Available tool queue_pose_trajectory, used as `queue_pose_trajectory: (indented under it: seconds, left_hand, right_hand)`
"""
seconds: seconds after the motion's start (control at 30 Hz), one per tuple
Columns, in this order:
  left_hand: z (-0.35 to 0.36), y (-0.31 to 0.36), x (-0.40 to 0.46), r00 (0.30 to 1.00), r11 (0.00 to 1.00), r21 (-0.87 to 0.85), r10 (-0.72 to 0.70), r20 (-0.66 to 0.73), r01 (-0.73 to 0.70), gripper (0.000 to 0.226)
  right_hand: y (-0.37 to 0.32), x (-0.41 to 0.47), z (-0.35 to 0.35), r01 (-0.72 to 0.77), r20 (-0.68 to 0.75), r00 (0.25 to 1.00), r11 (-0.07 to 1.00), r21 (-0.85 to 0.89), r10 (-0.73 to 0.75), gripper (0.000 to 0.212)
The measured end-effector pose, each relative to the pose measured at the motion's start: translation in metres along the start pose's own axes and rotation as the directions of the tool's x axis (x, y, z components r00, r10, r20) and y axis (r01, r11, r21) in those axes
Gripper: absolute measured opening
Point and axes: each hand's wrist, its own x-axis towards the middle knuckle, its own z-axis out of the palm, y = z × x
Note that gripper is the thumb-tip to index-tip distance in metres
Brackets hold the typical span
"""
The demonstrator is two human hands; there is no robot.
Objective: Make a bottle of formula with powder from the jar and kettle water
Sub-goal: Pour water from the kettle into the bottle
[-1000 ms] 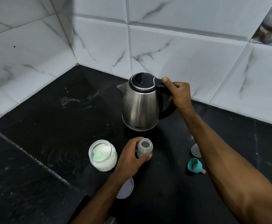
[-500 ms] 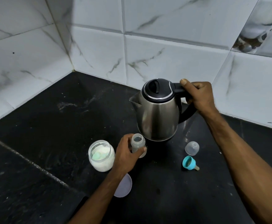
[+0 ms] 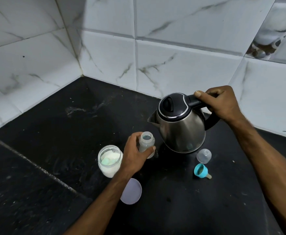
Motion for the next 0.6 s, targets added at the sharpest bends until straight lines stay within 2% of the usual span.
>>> queue_pose_trajectory:
  seconds: [0.2,0.5,0.6]
  left_hand:
    - [-0.0019,0.0054,0.0051,1.0,1.0,0.017,-0.007,0.006,0.007,0.058]
    - [0.0025,0.0065,0.0079,0.999,0.999,0.046,-0.027,0.035,0.026,0.058]
    - [0.0028,0.0061,0.0077,0.999,0.999,0.046,-0.03,0.041,0.029,0.057]
  right_hand:
    - [-0.0011,0.0,0.002,0.005,0.064,0.998,1.0,-0.021,-0.004,0.078]
    - [-0.0052,0.0004,0.0001,0.026,0.083,0.996,0.997,-0.074,-0.019,0.098]
    - [-0.0066,0.0016,-0.0014,0.027,0.094,0.995,0.996,-0.089,-0.019,0.098]
